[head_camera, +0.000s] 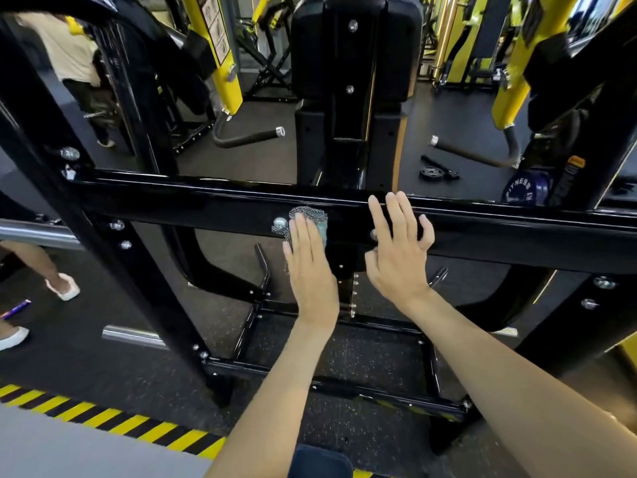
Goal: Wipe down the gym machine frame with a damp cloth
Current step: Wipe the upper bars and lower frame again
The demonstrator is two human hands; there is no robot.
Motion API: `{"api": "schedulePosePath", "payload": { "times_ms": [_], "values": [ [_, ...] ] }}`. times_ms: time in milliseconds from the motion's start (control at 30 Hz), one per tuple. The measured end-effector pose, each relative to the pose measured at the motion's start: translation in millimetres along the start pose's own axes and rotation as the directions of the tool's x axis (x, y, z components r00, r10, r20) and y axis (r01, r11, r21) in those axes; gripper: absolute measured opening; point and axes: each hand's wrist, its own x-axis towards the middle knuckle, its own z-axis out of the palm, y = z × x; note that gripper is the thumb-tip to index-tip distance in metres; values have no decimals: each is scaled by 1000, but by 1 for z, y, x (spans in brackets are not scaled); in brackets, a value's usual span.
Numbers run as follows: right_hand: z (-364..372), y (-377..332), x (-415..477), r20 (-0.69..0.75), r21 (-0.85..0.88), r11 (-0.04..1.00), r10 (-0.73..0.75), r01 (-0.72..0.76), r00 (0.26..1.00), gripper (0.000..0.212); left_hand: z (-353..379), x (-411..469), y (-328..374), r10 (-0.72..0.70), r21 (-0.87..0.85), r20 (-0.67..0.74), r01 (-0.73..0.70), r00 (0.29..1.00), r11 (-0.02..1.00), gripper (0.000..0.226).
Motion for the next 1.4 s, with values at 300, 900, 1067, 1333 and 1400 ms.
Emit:
{"api": "schedulePosePath", "payload": {
  "times_ms": [300, 900, 1067, 1333, 1400],
  "values": [
    [-2, -3, 1, 60, -11, 1000, 17, -17, 998, 72, -5, 16, -4, 171, -2, 1, -171, 985, 985, 66],
    [-2, -12, 2, -11, -42, 996, 81, -81, 997, 54, -31, 104, -42, 107, -307, 99, -72, 989, 949, 61],
    [0, -8, 1, -20, -71, 996, 50, -51, 999, 55, -28, 89, -81, 73, -257, 58, -56, 996, 965, 80],
    [5, -9, 2, -56, -84, 995, 48, -52, 997, 56, 12, 16, -30, -341, -386, 170, 381, 925, 840, 83],
    [4, -9, 1, -50, -82, 995, 51, -55, 997, 57, 13, 17, -15, -414, -417, 218, 468, 884, 779, 77]
  ]
}}
